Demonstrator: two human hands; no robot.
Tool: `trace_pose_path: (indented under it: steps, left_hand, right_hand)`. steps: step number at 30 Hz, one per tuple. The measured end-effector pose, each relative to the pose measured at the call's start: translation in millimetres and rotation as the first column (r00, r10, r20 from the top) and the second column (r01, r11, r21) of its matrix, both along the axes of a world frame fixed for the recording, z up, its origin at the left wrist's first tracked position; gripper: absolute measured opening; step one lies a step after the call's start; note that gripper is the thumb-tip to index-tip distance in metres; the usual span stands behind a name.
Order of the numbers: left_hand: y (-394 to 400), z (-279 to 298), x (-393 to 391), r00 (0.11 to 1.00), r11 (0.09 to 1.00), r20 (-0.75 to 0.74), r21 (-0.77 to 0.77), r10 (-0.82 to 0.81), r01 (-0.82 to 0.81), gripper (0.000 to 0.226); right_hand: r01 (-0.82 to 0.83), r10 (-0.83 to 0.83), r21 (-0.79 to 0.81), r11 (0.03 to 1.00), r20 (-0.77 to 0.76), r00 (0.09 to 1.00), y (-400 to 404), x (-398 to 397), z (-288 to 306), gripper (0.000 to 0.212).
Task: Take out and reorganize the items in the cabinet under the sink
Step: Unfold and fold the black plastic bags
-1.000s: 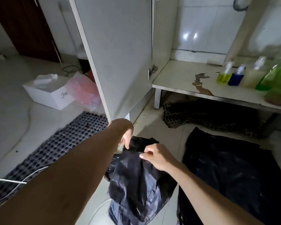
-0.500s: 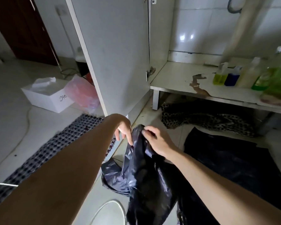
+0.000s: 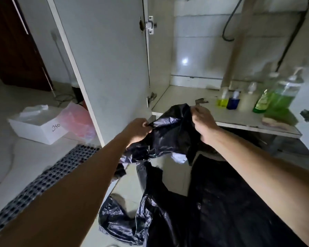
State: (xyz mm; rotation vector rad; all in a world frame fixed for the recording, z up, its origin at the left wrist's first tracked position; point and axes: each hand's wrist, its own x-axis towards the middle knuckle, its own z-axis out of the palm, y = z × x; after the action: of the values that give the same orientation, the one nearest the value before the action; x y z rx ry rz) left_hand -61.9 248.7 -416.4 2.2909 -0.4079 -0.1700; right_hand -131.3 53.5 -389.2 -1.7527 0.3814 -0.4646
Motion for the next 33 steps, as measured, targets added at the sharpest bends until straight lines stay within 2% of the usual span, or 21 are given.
trace_pose_path:
  steps: [2,4,6,8,11,13,14,15,16,17,18,19,21,23,24,26,28,29,30,31,33]
  left_hand:
    - [-22.3,16.5,-8.6,0.987,0.994,0.126,-0.015,-0.104,0.107,0.017]
    - [-44.9,36.4,-23.8,0.948,0.960,0.178,-0.053,-0.263,0.276,0.025]
    - [-65.5,58.3,-40.9,0.901,0.904,0.128,-0.052,-0.416,0.424,0.033]
    - [-85.5,79.5,-57.5,0.835,0.834,0.061,0.120,-0.547,0.538,0.028]
    - [-109.7,109.5,-74.8,0.825,0.776,0.025,0.355,-0.565,0.521,0.023]
    - [-124.6,129.5,-82.5,0.859,0.800,-0.006,0.359,-0.513,0.480,0.029]
    - [-132.1,137.9,-88.3,0.864,0.805,-0.031,0.349,-0.502,0.480,0.028]
    - [-140.1,144.5,-94.2,0.862,0.795,-0.052,0.360,-0.505,0.488,0.028]
    - [-148.5,149.7,-99.5,0.853,0.775,-0.054,0.393,-0.519,0.496,0.030]
    - [-156.7,154.6,-105.8,0.842,0.753,-0.043,0.426,-0.538,0.502,0.034]
    - [-164.4,157.3,-111.6,0.832,0.739,-0.029,0.444,-0.554,0.507,0.035]
    - [-171.3,158.0,-116.2,0.820,0.729,-0.019,0.446,-0.572,0.519,0.035]
    - [-183.2,155.9,-121.0,0.779,0.698,-0.005,0.439,-0.627,0.566,0.026]
    - [-187.2,152.9,-125.6,0.728,0.667,-0.052,0.361,-0.684,0.652,0.016]
    - [-186.5,151.4,-124.8,0.710,0.673,-0.092,0.253,-0.698,0.695,0.017]
    - [-182.2,150.2,-120.4,0.691,0.713,-0.187,-0.098,-0.698,0.694,0.038]
    - [-176.1,148.6,-108.3,0.640,0.670,-0.230,-0.407,-0.733,0.621,0.051]
    - [-172.0,148.7,-104.7,0.608,0.633,-0.227,-0.469,-0.760,0.616,0.048]
    - [-168.3,147.9,-101.2,0.599,0.625,-0.217,-0.439,-0.771,0.645,0.050]
    - [-165.1,146.7,-99.0,0.611,0.646,-0.215,-0.314,-0.762,0.695,0.062]
    - [-162.2,142.3,-104.0,0.671,0.673,-0.226,0.082,-0.706,0.735,0.096]
  right_hand:
    - [0.057,-0.046,-0.162,0.985,0.072,0.996,-31.1,-8.4,32.0,0.030]
    - [0.145,-0.106,-0.326,0.934,0.135,0.985,-65.4,-28.2,64.7,0.025]
    - [0.254,-0.191,-0.452,0.855,0.180,0.965,-103.3,-55.9,84.1,0.020]
    - [0.325,-0.298,-0.536,0.779,0.139,0.944,-133.0,-86.4,86.2,0.020]
    - [0.293,-0.462,-0.709,0.642,-0.052,0.885,-162.9,-121.7,74.8,0.025]
    - [0.263,-0.557,-0.839,0.476,-0.056,0.829,-170.6,-139.6,76.1,0.028]
    - [0.252,-0.553,-0.877,0.410,-0.020,0.833,-169.5,-146.3,80.0,0.033]
    - [0.220,-0.492,-0.883,0.414,-0.013,0.870,-165.8,-152.2,84.9,0.039]
    - [0.139,-0.357,-0.861,0.489,-0.052,0.933,-158.0,-159.4,92.5,0.045]
    - [-0.012,-0.178,-0.805,0.594,-0.145,0.973,-148.2,-166.3,99.4,0.052]
    - [-0.200,-0.023,-0.712,0.674,-0.290,0.957,-135.5,-173.6,104.7,0.060]
    - [-0.352,0.066,-0.631,0.691,-0.430,0.900,-124.4,-179.9,105.4,0.064]
    - [-0.457,0.036,-0.666,0.589,-0.543,0.839,-116.1,-181.4,91.9,0.056]
    - [-0.335,-0.109,-0.813,0.477,-0.432,0.895,-120.7,-173.9,74.9,0.032]
    - [-0.221,-0.158,-0.846,0.484,-0.333,0.929,-125.9,-171.8,71.6,0.021]
    - [0.008,-0.251,-0.825,0.565,-0.163,0.954,-141.1,-171.3,73.3,0.013]
    - [0.208,-0.369,-0.775,0.596,-0.035,0.929,-157.2,-170.9,79.5,0.014]
    - [0.280,-0.417,-0.749,0.600,0.006,0.909,-163.6,-171.1,82.2,0.013]
    - [0.332,-0.453,-0.723,0.606,0.030,0.891,-168.9,-170.5,84.3,0.012]
    - [0.363,-0.480,-0.696,0.619,0.030,0.877,-172.8,-170.2,86.5,0.015]
    - [0.381,-0.492,-0.608,0.696,-0.018,0.871,-177.9,-169.0,91.1,0.013]
